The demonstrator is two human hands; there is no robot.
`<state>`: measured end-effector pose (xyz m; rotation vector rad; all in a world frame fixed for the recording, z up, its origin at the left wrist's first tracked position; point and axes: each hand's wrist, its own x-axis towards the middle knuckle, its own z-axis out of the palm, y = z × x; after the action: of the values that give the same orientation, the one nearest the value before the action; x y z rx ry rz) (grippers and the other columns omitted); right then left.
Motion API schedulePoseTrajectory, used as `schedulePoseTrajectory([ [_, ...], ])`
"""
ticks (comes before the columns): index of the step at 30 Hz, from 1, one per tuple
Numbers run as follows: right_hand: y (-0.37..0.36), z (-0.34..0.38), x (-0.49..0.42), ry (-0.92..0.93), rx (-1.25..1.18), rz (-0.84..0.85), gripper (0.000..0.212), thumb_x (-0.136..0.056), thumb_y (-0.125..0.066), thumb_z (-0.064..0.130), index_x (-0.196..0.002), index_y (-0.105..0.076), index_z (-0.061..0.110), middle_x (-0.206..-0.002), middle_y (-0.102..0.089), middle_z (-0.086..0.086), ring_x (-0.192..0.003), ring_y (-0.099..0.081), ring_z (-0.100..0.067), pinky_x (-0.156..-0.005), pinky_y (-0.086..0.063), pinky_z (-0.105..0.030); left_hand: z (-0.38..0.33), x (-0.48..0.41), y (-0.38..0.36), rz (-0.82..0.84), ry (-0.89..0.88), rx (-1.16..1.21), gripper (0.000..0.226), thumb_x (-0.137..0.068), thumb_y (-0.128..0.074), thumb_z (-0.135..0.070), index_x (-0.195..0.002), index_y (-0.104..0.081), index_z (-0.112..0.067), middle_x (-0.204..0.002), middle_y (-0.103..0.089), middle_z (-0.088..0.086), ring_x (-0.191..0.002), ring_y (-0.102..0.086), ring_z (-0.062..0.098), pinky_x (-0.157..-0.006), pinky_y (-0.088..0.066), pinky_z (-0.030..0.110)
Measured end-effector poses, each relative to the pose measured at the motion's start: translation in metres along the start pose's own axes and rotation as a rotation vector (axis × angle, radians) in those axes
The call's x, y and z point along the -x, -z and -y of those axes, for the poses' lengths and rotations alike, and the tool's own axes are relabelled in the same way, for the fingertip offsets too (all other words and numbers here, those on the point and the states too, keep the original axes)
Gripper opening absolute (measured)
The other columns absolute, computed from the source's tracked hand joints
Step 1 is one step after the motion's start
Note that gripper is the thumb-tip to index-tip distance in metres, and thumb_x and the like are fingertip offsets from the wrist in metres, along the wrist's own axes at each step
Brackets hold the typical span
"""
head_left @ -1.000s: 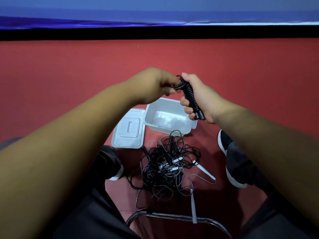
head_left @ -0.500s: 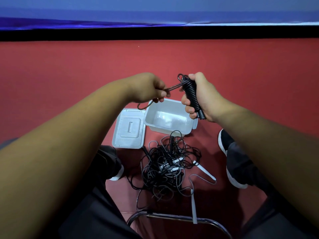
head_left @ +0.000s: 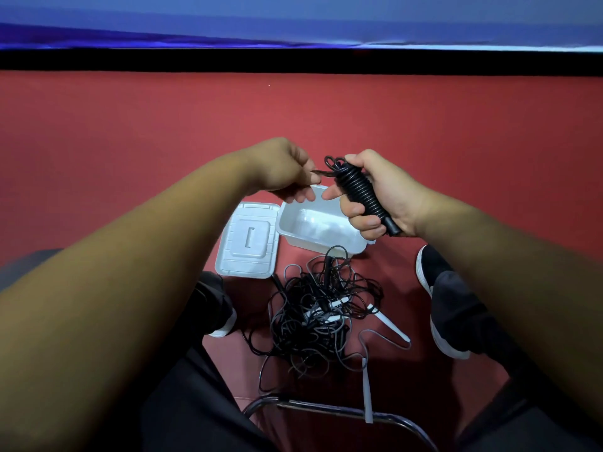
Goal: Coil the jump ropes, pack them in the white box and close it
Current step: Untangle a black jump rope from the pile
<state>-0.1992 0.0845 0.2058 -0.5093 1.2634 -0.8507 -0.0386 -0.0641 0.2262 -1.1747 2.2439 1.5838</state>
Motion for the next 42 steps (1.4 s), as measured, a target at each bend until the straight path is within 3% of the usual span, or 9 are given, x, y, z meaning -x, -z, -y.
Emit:
schedulePoseTrajectory([
  [4, -0.002, -0.001, 0.001, -0.014, 0.044, 0.026, 0.067, -0.101, -0.032, 0.062, -0.115, -0.064, 0.005, -0.064, -0.035, -0.002, -0.041, -0.024, -0.014, -0.052, -0.012, -0.029, -0.006, -0.003, 0.003, -0.068, 0.067, 0.411, 0.025, -0.098, -0.051, 0.002, -0.108, -0.074, 0.002, -0.099, -0.077, 0.020, -0.082, -0.071, 0.024, -0.086, -0.064, 0.032],
  [6, -0.003, -0.003, 0.001, -0.019, 0.062, 0.030, 0.068, -0.101, -0.033, 0.063, -0.115, -0.065, 0.005, -0.065, -0.036, -0.001, -0.041, -0.024, -0.015, -0.052, -0.012, -0.029, -0.009, -0.003, -0.001, -0.088, 0.100, 0.516, 0.021, -0.099, -0.061, -0.006, -0.113, -0.071, 0.006, -0.094, -0.074, 0.019, -0.079, -0.069, 0.026, -0.078, -0.065, 0.031],
  [11, -0.005, -0.005, 0.003, -0.046, 0.155, 0.088, 0.072, -0.100, -0.036, 0.064, -0.119, -0.068, 0.003, -0.065, -0.036, -0.002, -0.043, -0.023, -0.015, -0.052, -0.014, -0.027, -0.006, -0.007, -0.019, -0.132, 0.131, 0.577, 0.023, -0.102, -0.050, 0.009, -0.116, -0.056, -0.008, -0.095, -0.068, 0.011, -0.076, -0.067, 0.020, -0.057, -0.061, 0.026],
  [17, -0.006, -0.011, 0.007, -0.074, 0.145, 0.215, 0.065, -0.105, -0.033, 0.059, -0.140, -0.065, 0.014, -0.064, -0.043, -0.005, -0.035, -0.026, -0.012, -0.045, -0.016, -0.023, -0.006, -0.006, -0.021, 0.026, 0.118, 0.505, 0.023, -0.104, -0.055, -0.003, -0.122, -0.059, -0.016, -0.089, -0.076, -0.006, -0.069, -0.069, 0.008, -0.064, -0.056, 0.025],
  [23, -0.007, -0.014, 0.007, -0.069, 0.137, 0.261, 0.056, -0.107, -0.036, 0.051, -0.153, -0.049, 0.023, -0.065, -0.046, -0.007, -0.034, -0.028, -0.011, -0.043, -0.023, -0.017, -0.010, -0.005, -0.024, 0.074, 0.063, 0.572, 0.031, -0.104, -0.052, 0.001, -0.134, -0.060, -0.002, -0.089, -0.077, -0.002, -0.072, -0.071, 0.008, -0.053, -0.053, 0.021],
  [26, -0.007, -0.015, 0.004, -0.093, 0.152, 0.249, 0.061, -0.106, -0.038, 0.052, -0.151, -0.047, 0.011, -0.066, -0.040, -0.005, -0.036, -0.030, -0.012, -0.043, -0.024, -0.018, -0.010, -0.008, -0.021, 0.066, 0.056, 0.584, 0.035, -0.102, -0.051, 0.001, -0.136, -0.060, 0.000, -0.088, -0.076, -0.003, -0.077, -0.069, 0.012, -0.064, -0.057, 0.026],
  [28, -0.006, -0.014, 0.003, -0.110, 0.147, 0.238, 0.046, -0.107, -0.038, 0.052, -0.134, -0.059, 0.021, -0.066, -0.038, -0.003, -0.037, -0.030, -0.012, -0.044, -0.023, -0.017, -0.011, -0.008, -0.020, 0.036, 0.060, 0.591, 0.036, -0.101, -0.050, -0.002, -0.135, -0.060, -0.001, -0.085, -0.075, -0.004, -0.079, -0.069, 0.014, -0.076, -0.057, 0.032],
  [34, -0.006, -0.013, 0.004, -0.130, 0.158, 0.221, 0.033, -0.107, -0.040, 0.052, -0.116, -0.060, 0.028, -0.066, -0.037, -0.001, -0.038, -0.030, -0.012, -0.042, -0.027, -0.016, -0.014, -0.007, -0.020, 0.013, 0.057, 0.582, 0.021, -0.097, -0.046, -0.007, -0.087, -0.063, -0.014, -0.074, -0.063, -0.003, -0.084, -0.072, 0.018, -0.077, -0.054, 0.034],
  [42, -0.002, -0.013, 0.003, -0.170, 0.170, 0.204, 0.033, -0.105, -0.042, 0.053, -0.115, -0.059, 0.027, -0.067, -0.036, -0.001, -0.039, -0.029, -0.013, -0.043, -0.025, -0.016, -0.011, -0.011, -0.018, -0.004, 0.018, 0.616, 0.016, -0.109, -0.051, -0.020, -0.097, -0.062, -0.019, -0.082, -0.072, -0.005, -0.097, -0.072, 0.023, -0.105, -0.051, 0.045],
])
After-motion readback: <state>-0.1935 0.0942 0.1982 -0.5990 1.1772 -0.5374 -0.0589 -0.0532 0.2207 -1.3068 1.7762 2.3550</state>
